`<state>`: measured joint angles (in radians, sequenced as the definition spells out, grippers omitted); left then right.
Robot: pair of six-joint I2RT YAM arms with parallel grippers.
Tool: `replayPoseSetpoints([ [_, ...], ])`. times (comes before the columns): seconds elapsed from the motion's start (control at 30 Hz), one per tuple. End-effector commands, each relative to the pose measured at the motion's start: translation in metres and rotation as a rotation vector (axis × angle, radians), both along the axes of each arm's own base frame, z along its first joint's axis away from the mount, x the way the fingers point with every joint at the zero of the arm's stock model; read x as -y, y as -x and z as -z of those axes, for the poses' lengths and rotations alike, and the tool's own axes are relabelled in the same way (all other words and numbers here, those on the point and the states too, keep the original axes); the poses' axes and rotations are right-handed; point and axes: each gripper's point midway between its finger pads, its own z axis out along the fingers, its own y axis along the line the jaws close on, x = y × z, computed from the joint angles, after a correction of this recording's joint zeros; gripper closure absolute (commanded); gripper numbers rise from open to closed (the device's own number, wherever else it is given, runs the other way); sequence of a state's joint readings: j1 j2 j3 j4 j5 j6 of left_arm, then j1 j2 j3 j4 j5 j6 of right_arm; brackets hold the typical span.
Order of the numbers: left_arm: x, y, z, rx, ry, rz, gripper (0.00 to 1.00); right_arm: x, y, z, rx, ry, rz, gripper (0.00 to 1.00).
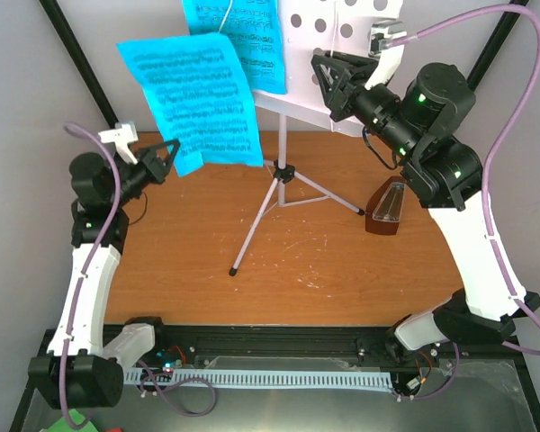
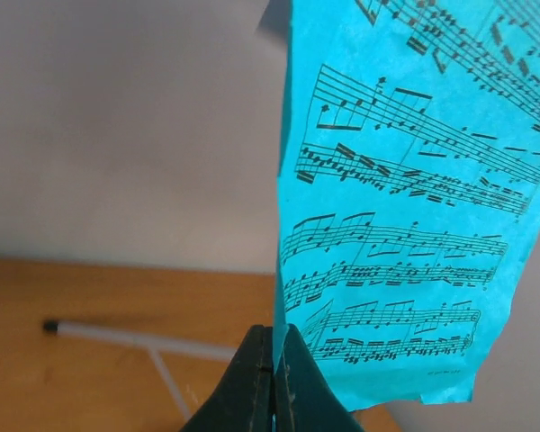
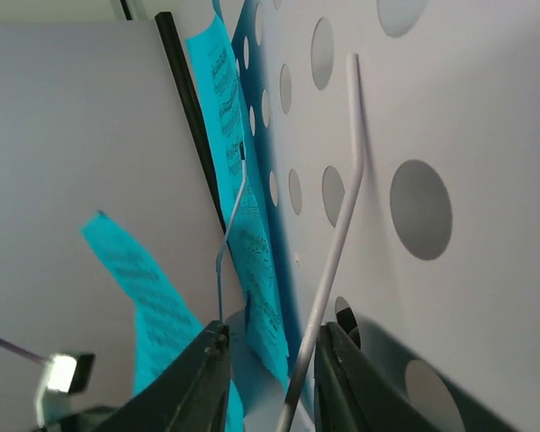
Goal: Pack up the instrument practice props
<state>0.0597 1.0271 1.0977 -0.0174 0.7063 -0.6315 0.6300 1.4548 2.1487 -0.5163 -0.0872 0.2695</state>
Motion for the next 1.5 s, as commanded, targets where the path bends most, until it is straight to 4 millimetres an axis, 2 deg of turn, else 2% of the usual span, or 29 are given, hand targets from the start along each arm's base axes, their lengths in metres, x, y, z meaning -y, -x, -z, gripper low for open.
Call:
replayPoseSetpoints([
  [0.0, -0.004, 0.016, 0.025, -0.053, 0.075, -0.008, 1.0, 0.001, 0.009, -0.006, 0.025, -0.008, -0.02, 0.72],
  [0.17, -0.009, 0.025, 0.09, -0.194, 0.121, -0.058, 1.0, 0.0, 0.017, -0.008, 0.043, -0.007, -0.051, 0.59],
  [0.3, -0.012, 0.032, 0.148, -0.313, 0.155, -0.091, 1.0, -0.001, 0.024, -0.009, 0.056, -0.006, -0.077, 0.39],
  [0.43, -0.022, 0.031, 0.213, -0.451, 0.197, -0.153, 1.0, 0.0, 0.033, -0.01, 0.069, -0.012, -0.102, 0.26],
  [0.57, -0.025, 0.036, 0.26, -0.553, 0.236, -0.18, 1.0, 0.005, 0.04, -0.01, 0.079, -0.012, -0.107, 0.17],
  [0.7, -0.031, 0.042, 0.307, -0.649, 0.231, -0.23, 1.0, 0.01, 0.049, -0.012, 0.098, -0.012, -0.106, 0.13],
  [0.77, -0.034, 0.046, 0.331, -0.707, 0.216, -0.255, 0.93, 0.013, 0.053, -0.013, 0.11, -0.014, -0.111, 0.09],
  [0.87, -0.037, 0.049, 0.355, -0.777, 0.201, -0.275, 0.8, 0.016, 0.059, -0.012, 0.118, -0.024, -0.114, 0.05],
  [0.97, -0.036, 0.049, 0.363, -0.803, 0.194, -0.268, 0.61, 0.019, 0.069, -0.014, 0.133, -0.036, -0.135, 0.03],
  [1.1, -0.044, 0.044, 0.356, -0.783, 0.158, -0.312, 0.1, 0.023, 0.085, -0.017, 0.148, -0.058, -0.176, 0.02],
  [1.13, -0.049, 0.042, 0.351, -0.768, 0.139, -0.343, 0.02, 0.023, 0.087, -0.017, 0.149, -0.063, -0.188, 0.02],
  [1.23, -0.07, 0.036, 0.329, -0.707, 0.081, -0.457, 0.01, 0.022, 0.094, -0.018, 0.145, -0.083, -0.226, 0.02],
  [1.33, -0.091, 0.033, 0.295, -0.606, 0.048, -0.575, 0.0, 0.009, 0.094, -0.014, 0.125, -0.082, -0.289, 0.03],
  [1.4, -0.101, 0.031, 0.264, -0.512, 0.033, -0.623, 0.01, -0.001, 0.091, -0.011, 0.105, -0.064, -0.33, 0.04],
  [1.47, -0.099, 0.025, 0.218, -0.378, 0.015, -0.601, 0.0, -0.013, 0.09, -0.007, 0.086, -0.037, -0.369, 0.05],
])
